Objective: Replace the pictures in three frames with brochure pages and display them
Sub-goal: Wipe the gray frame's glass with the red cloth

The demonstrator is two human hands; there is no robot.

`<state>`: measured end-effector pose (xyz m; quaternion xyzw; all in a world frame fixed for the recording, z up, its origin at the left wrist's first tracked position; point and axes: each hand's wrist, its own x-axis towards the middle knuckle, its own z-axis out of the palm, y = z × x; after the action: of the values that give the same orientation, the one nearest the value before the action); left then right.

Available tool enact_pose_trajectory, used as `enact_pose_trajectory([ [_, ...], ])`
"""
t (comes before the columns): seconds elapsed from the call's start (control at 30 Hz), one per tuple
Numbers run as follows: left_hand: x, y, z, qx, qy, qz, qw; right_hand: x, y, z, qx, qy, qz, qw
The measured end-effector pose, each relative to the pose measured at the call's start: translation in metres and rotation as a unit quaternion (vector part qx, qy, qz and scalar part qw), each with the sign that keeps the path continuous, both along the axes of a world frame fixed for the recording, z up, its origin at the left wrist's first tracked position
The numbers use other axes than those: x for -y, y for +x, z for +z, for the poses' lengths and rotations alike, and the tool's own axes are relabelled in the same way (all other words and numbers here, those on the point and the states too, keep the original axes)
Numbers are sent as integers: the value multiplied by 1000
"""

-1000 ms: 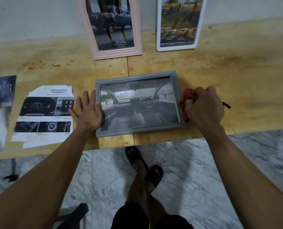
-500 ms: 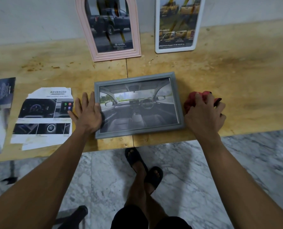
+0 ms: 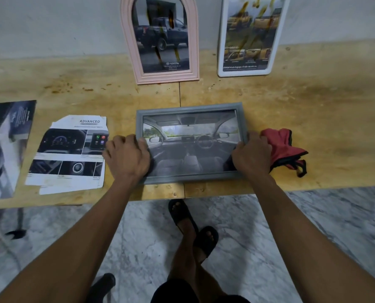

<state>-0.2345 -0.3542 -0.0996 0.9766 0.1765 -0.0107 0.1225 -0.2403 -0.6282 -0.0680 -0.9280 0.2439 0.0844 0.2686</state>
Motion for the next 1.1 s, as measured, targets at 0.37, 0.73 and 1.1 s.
enact_pose_trajectory([
  [0.37, 11, 10, 1, 10, -293, 230, 928, 4, 12, -16, 34, 138, -129, 981],
  [0.73, 1, 1, 33, 54, -437, 288, 851, -2, -5, 0, 100, 256, -187, 943],
  [1.1, -29, -38, 153, 171, -426, 282, 843, -38, -22, 88, 112, 345, -136, 922],
])
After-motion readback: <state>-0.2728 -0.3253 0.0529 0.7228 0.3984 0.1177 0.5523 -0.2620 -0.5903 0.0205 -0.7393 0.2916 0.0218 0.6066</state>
